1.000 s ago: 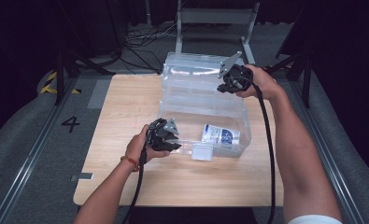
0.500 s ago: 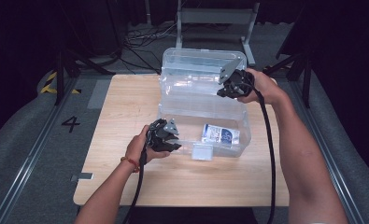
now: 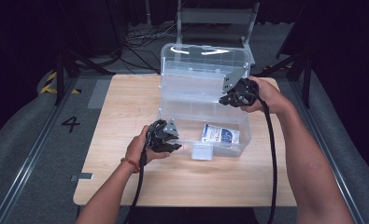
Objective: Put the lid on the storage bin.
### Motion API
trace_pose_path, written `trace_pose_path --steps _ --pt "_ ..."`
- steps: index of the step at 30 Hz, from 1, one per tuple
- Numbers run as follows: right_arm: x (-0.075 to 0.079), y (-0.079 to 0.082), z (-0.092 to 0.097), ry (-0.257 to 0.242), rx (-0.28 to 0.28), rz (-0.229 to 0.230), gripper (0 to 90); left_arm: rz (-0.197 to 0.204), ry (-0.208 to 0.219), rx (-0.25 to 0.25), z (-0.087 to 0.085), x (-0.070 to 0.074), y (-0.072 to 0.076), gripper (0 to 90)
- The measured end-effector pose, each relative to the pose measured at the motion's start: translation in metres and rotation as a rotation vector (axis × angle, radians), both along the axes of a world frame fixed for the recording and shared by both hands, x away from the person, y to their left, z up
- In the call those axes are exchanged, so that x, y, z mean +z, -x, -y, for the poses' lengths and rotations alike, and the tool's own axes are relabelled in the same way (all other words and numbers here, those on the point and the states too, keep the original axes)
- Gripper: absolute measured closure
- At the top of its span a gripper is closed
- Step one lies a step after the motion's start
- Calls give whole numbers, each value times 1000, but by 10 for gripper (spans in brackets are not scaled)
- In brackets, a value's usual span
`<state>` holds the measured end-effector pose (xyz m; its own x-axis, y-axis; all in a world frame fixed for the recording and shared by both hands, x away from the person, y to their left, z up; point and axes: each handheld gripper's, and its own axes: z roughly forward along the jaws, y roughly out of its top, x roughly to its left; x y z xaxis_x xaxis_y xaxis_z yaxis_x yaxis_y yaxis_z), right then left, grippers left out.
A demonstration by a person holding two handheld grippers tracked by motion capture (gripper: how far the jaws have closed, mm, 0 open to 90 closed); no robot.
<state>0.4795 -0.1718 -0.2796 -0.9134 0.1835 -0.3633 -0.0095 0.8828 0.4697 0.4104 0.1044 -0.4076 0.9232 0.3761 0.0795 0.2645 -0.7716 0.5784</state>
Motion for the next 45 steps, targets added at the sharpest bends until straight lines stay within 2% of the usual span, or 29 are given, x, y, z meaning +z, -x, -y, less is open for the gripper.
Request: trace_pose_path --steps 9,12,17,22,25,27,29,31,34,37,40,41,45 --pt "-6 19 2 13 8 13 876 44 32 -4 -2 -3 3 642" --pt "-8 25 4 8 12 12 873 45 53 -7 -4 -4 4 641" --pt "-13 35 4 10 9 21 859 77 66 -1 -4 -5 6 623" --pt "-17 41 5 7 16 16 852 71 85 20 -3 -6 8 603" --pt "-20 42 8 -24 5 16 842 84 86 45 -3 -5 10 586" --pt "-21 43 9 -41 -5 22 841 81 95 44 -5 -3 13 540" --pt "-22 45 11 -47 -7 32 839 101 101 58 -8 2 18 506" --pt "-22 45 12 -59 -8 34 841 105 131 70 -14 7 23 472" --pt "-23 45 14 -65 -8 34 840 145 176 95 -28 22 31 461" --pt "-23 45 14 -73 -5 28 840 169 200 139 -41 35 34 435" --pt "-24 45 14 -77 -7 31 838 194 257 181 -57 51 33 412" --pt "-24 45 15 -78 -10 29 837 190 294 194 -63 57 31 407" --pt "-24 45 15 -84 -13 32 835 196 360 251 -75 71 21 393"
